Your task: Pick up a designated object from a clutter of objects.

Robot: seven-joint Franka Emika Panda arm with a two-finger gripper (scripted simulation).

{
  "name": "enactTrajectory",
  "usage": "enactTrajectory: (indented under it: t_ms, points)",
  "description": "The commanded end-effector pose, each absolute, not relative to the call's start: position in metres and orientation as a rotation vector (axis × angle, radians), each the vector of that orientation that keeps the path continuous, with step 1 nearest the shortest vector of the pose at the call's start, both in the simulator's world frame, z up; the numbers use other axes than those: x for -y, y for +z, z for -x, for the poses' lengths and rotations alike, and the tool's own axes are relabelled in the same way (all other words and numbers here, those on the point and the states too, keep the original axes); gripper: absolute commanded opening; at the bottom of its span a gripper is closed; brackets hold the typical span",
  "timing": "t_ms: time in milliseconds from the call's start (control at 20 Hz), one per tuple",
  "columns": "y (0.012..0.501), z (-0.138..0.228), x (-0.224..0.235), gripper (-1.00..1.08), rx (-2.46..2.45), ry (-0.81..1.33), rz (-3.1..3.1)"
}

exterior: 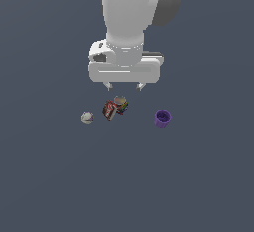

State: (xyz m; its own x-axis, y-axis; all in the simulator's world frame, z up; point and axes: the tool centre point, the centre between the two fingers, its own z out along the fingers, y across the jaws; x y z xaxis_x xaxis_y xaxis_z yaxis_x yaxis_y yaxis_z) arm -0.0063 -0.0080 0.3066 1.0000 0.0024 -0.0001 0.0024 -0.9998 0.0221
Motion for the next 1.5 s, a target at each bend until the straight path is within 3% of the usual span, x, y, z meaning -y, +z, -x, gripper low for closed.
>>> enactTrajectory:
  t_ms: [0,400,900,1450]
  points:
    - [0.294,0.01,0.01,1.0,0.043,-0.001,-3.121]
    - [0.235,0.036,0.02,1.0,0.278,0.001,-3.117]
    - [0.156,0.093,0.032,1.0,0.643,0.001,-3.071]
    - [0.114,0.14,0.038,1.0,0.881,0.0,-3.015]
